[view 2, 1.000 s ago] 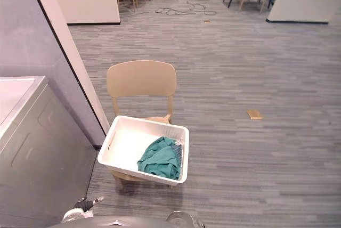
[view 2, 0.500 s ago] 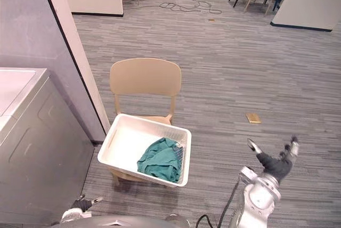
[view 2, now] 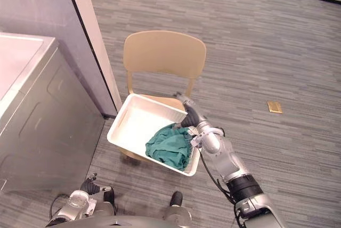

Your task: Pick up the laundry basket with both hands and put the clothes into the washing machine.

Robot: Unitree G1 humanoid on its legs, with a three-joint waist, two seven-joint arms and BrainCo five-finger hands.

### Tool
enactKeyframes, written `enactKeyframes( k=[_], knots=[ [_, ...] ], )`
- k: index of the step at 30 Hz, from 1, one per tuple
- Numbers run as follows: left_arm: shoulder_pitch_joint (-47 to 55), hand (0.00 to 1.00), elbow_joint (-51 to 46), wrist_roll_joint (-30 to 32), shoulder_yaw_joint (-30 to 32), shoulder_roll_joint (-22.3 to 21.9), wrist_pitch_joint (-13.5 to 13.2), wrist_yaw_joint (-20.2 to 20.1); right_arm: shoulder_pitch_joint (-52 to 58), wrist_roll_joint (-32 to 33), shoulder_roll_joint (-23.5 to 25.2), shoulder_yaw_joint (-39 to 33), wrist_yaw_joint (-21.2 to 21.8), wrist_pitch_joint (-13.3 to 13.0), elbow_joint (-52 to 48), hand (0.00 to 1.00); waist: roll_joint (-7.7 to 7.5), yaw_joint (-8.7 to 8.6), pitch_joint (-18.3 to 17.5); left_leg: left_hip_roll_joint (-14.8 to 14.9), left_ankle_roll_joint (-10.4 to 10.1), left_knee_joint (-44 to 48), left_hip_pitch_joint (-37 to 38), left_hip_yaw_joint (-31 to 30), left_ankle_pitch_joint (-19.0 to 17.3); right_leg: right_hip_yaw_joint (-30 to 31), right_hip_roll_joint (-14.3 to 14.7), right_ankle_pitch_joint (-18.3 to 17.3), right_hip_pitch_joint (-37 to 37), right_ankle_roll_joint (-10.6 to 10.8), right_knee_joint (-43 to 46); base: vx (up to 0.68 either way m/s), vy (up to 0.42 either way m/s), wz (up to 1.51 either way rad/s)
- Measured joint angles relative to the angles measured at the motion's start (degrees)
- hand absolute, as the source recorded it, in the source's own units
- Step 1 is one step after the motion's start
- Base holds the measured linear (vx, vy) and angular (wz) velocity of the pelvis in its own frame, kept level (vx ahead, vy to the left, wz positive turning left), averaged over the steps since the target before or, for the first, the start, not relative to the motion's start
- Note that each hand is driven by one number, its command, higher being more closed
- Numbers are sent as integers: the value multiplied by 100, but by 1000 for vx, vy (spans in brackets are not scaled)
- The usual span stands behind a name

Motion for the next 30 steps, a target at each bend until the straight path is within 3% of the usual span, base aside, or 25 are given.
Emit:
enactKeyframes(
  k=[4,7,13,30],
  knots=[
    [-123,0,33,6,-136,260,-22,24,-612,-737,-511,1057,38,-151,1145,0,19,85,392,7,4,164,-224,-77,6,-36,-9,24,-150,-32,83,-49,2,7],
    [-112,0,124,-12,-220,367,-31,70,-822,-1273,-687,1188,37,-178,1529,0,55,90,671,4,7,293,-403,-168,11,-80,-12,59,-227,-54,101,-57,6,8],
    [-203,0,67,-85,-352,393,-73,271,-1245,-1761,-791,1441,-18,-205,1765,0,138,112,870,-3,37,326,-778,-203,127,-61,-34,113,-632,-100,232,-58,7,2],
    [-705,0,-211,-775,-773,378,-140,579,-2275,-1804,-668,1543,-501,306,2504,0,321,268,1329,-14,64,-74,-1228,-354,567,-186,-33,218,-1204,-175,318,-27,6,4]
  ],
)
